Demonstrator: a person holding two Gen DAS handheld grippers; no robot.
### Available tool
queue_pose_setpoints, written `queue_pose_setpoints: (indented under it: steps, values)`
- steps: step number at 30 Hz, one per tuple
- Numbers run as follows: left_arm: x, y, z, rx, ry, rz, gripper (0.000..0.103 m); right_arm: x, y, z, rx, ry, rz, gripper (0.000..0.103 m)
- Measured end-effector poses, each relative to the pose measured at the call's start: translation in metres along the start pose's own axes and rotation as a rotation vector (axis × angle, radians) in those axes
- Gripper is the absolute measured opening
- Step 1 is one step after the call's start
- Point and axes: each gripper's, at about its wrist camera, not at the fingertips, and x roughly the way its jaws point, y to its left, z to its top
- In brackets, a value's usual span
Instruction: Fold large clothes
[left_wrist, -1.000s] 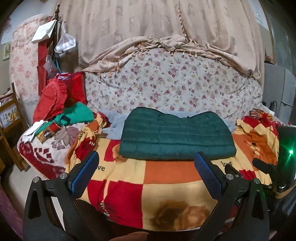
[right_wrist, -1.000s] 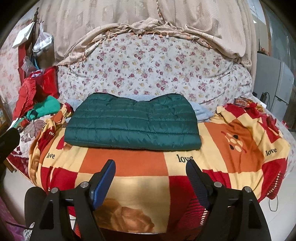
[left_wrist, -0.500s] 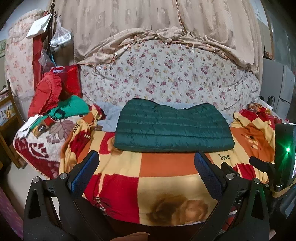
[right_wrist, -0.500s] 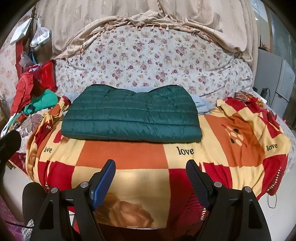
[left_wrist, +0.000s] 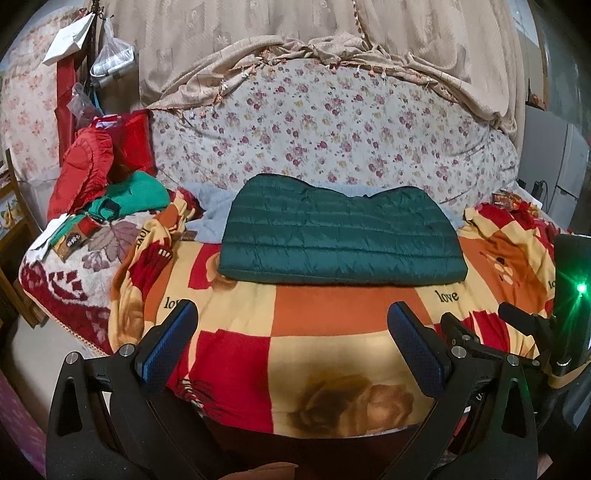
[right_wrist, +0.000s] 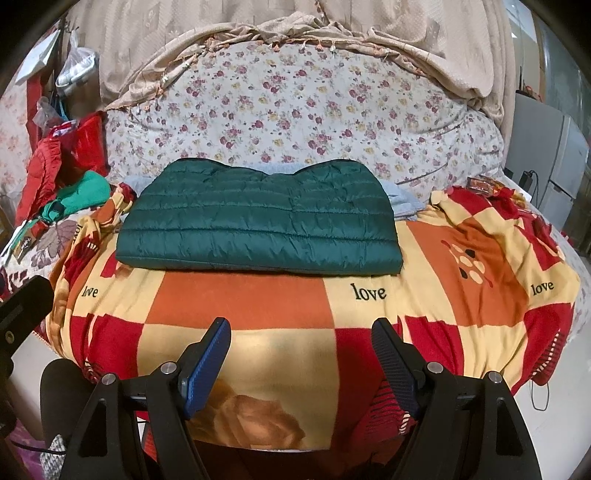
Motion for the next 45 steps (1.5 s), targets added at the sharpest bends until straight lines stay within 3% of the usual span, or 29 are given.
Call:
queue_pose_setpoints:
  steps: [31,45]
  values:
    - [0.034,-0.003,-0.009,0.005,0.131,-0.046,0.103,0.020,-0.001,-0.006,0.026,0.053,0.003,0.076]
    - [0.038,-0.003,-0.011,0.007,0.140,-0.048,0.103,0.019,0.003,-0.006,0.012,0.045,0.003,0.076]
